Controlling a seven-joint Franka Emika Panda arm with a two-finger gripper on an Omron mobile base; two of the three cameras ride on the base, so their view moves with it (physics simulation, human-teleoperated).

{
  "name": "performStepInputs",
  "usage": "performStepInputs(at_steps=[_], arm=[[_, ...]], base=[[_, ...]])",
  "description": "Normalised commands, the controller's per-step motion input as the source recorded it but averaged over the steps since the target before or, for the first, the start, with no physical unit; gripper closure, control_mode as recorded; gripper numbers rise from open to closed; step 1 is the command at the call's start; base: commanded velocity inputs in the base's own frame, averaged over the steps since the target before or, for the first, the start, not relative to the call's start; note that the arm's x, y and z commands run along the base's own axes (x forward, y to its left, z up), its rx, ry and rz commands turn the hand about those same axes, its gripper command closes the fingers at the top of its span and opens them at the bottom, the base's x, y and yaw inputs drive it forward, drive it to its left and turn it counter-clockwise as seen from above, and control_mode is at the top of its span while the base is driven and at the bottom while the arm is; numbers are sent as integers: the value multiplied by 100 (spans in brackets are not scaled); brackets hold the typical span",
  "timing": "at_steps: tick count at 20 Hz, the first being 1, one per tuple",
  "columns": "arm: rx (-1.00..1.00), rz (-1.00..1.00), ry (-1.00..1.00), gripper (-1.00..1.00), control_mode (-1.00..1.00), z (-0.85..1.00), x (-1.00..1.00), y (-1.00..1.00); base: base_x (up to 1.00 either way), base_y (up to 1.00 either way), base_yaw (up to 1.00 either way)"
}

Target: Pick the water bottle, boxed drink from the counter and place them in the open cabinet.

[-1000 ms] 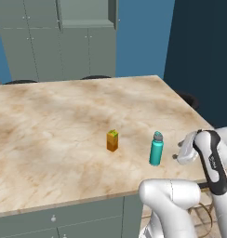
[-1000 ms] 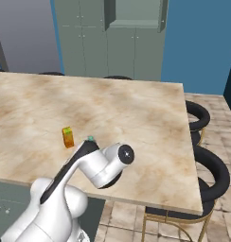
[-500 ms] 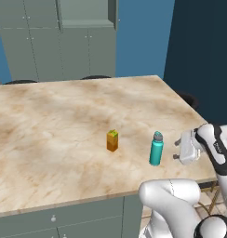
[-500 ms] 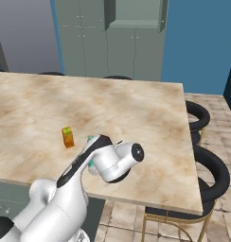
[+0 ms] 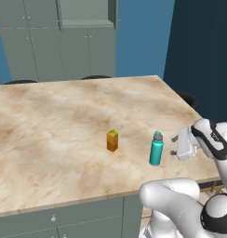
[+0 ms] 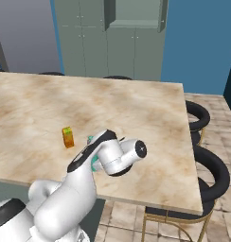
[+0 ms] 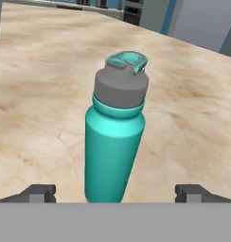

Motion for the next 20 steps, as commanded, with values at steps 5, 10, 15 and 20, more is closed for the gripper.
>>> performStepInputs(at_steps=[5,10,15,20], arm=[[0,0,-4,-100,-100,-16,20,9],[0,0,-2,-100,-100,-2,-1,10],[0,0,0,-100,-100,0,-9,11],[0,0,0,-100,-100,0,-14,13]], base=[[0,0,0],[0,0,0],[0,0,0],[0,0,0]])
